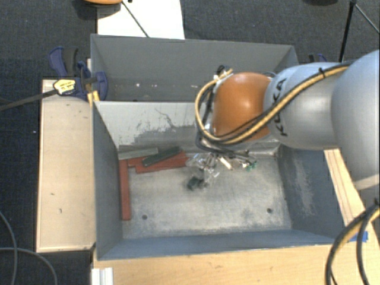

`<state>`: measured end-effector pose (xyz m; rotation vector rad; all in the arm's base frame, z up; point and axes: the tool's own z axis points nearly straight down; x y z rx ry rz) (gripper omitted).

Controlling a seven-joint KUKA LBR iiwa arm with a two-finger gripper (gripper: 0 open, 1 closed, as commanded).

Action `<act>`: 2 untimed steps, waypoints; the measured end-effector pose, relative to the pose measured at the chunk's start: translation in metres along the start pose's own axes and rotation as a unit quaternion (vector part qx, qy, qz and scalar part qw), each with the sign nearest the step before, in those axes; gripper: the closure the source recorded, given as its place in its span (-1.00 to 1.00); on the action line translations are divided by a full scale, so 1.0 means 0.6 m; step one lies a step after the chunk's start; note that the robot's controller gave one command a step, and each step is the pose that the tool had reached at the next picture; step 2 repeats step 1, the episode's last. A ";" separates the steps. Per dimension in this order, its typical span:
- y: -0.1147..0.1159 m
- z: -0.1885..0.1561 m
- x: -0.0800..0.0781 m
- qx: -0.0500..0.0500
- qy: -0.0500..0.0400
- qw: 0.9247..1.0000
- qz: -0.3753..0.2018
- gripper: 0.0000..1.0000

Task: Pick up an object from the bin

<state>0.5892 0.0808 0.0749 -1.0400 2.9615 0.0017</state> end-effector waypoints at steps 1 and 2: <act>-0.001 -0.306 0.021 0.003 -0.003 0.999 -0.042 1.00; -0.001 -0.306 0.021 0.003 -0.003 0.999 -0.042 1.00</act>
Offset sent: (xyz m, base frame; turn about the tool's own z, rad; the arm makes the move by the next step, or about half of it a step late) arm 0.0000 0.0000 0.0000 0.0000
